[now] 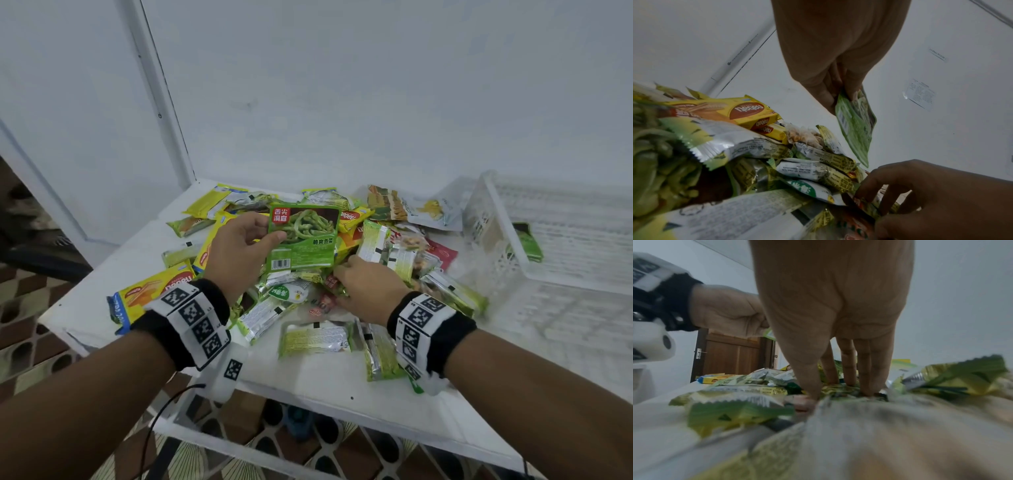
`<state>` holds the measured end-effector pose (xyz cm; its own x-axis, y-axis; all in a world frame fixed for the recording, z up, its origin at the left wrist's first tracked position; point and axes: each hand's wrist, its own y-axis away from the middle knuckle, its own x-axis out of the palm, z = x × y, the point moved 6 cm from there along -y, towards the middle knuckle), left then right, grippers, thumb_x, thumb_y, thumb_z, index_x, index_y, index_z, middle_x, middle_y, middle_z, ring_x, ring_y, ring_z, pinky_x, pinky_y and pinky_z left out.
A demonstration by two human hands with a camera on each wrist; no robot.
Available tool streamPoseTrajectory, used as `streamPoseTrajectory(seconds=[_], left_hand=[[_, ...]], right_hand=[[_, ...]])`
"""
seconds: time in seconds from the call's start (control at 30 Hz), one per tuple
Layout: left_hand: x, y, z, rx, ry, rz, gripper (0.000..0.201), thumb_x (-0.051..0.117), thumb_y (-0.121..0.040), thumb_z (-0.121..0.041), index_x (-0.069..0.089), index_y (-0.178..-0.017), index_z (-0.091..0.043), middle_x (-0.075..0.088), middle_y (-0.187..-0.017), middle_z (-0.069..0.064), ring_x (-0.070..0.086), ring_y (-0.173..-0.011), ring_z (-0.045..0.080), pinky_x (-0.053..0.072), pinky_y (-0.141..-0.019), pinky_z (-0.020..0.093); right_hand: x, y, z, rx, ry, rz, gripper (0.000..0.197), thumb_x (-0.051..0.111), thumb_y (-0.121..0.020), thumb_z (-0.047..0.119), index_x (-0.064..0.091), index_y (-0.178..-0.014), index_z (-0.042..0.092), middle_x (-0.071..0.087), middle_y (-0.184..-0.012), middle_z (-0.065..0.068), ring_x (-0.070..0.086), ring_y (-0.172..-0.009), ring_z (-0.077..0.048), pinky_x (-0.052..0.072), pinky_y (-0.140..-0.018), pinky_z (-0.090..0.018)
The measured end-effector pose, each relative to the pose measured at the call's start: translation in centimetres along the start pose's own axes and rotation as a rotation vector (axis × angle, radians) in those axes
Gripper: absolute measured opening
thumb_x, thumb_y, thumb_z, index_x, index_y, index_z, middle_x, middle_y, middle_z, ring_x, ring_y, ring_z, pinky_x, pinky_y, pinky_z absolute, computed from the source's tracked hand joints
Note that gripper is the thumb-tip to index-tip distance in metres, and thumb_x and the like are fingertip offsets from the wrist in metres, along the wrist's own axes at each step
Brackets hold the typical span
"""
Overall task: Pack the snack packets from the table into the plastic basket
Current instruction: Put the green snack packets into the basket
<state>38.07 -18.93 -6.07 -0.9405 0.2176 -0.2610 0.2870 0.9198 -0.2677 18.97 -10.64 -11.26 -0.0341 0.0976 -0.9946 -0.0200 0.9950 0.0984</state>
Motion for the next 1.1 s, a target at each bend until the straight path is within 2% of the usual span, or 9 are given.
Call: streamPoseTrajectory(seconds=[0.1,0.23,0.4,0.5,0.6,0.7,0.8,0.97,1.1], left_hand=[[-0.2,0.0,0.0,-0.008,0.019,0.000,0.021,0.079,-0.088,-0.025,0.061,-0.088,-0.014,0.064,-0.091,0.024,0.066,-0.086,0.031,0.055,-0.084,0.061],[-0.7,-0.6,-0.2,-0.043,0.105,-0.040,0.020,0.080,-0.087,-0.022,0.061,-0.083,-0.024,0.057,-0.077,0.008,0.059,-0.076,0.025,0.056,-0.076,0.061],[-0.9,-1.8,-1.0,-0.022,0.191,-0.049,0.013,0.079,-0.088,-0.020,0.069,-0.095,-0.017,0.076,-0.094,0.015,0.072,-0.095,0.040,0.056,-0.079,0.068],[-0.2,-2.2,-1.4,-0.014,0.186,-0.022,0.013,0.078,-0.089,-0.017,0.068,-0.098,-0.013,0.078,-0.094,0.008,0.073,-0.095,0.034,0.059,-0.079,0.061],[0.5,-2.5,-1.7,-0.003,0.171,0.000,0.011,0.077,-0.090,-0.017,0.066,-0.092,-0.020,0.078,-0.092,0.004,0.073,-0.094,0.030,0.057,-0.075,0.054],[1.3,-2.9,-1.9,-0.006,0.204,0.023,0.018,0.078,-0.089,-0.019,0.065,-0.099,-0.011,0.076,-0.097,0.015,0.071,-0.095,0.037,0.060,-0.076,0.058],[2.8,-3.2,-2.7,0.012,0.228,0.085,0.018,0.077,-0.090,-0.020,0.065,-0.099,-0.012,0.077,-0.093,0.011,0.070,-0.084,0.024,0.056,-0.069,0.044],[7.0,-3.5,-4.7,0.056,0.244,0.208,0.012,0.076,-0.091,-0.022,0.066,-0.096,-0.020,0.076,-0.093,0.014,0.067,-0.080,0.017,0.054,-0.066,0.037],[11.4,-3.6,-6.6,0.081,0.265,0.279,0.018,0.078,-0.090,-0.024,0.067,-0.101,-0.015,0.071,-0.100,0.028,0.069,-0.086,0.038,0.058,-0.071,0.050]], right_hand=[[-0.5,0.0,0.3,0.027,-0.018,-0.025,0.028,0.054,-0.098,0.023,0.057,-0.123,0.011,0.055,-0.106,-0.008,0.061,-0.090,-0.031,0.044,-0.068,-0.035],[-2.8,0.7,-0.4,0.053,-0.119,-0.150,0.025,0.050,-0.095,0.012,0.056,-0.119,0.010,0.053,-0.089,-0.002,0.055,-0.075,-0.025,0.042,-0.062,-0.034],[-6.0,2.2,-2.7,0.123,-0.267,-0.383,0.021,0.050,-0.100,0.011,0.064,-0.114,0.012,0.060,-0.071,0.003,0.049,-0.055,-0.007,0.034,-0.049,-0.025],[-6.6,2.8,-4.2,0.180,-0.334,-0.419,0.018,0.054,-0.102,0.015,0.068,-0.114,0.014,0.070,-0.082,-0.003,0.057,-0.061,-0.013,0.049,-0.058,-0.033],[-7.1,3.8,-5.8,0.260,-0.412,-0.463,0.018,0.057,-0.103,0.019,0.067,-0.116,0.015,0.072,-0.093,-0.004,0.065,-0.076,-0.019,0.049,-0.065,-0.031],[-8.3,5.5,-7.7,0.367,-0.546,-0.570,0.019,0.056,-0.104,0.021,0.064,-0.119,0.012,0.064,-0.097,0.001,0.063,-0.084,-0.019,0.046,-0.073,-0.029],[-9.5,7.8,-10.4,0.489,-0.628,-0.720,0.010,0.057,-0.104,0.023,0.060,-0.110,0.015,0.056,-0.089,0.011,0.054,-0.079,-0.008,0.041,-0.076,-0.027],[-9.9,12.6,-15.0,0.666,-0.801,-0.928,0.006,0.058,-0.103,0.022,0.056,-0.107,0.019,0.057,-0.084,0.014,0.051,-0.072,0.003,0.038,-0.061,-0.015],[-10.1,16.1,-18.4,0.746,-0.878,-1.013,0.002,0.058,-0.102,0.020,0.056,-0.104,0.020,0.061,-0.083,0.011,0.055,-0.070,-0.004,0.037,-0.050,-0.011]])
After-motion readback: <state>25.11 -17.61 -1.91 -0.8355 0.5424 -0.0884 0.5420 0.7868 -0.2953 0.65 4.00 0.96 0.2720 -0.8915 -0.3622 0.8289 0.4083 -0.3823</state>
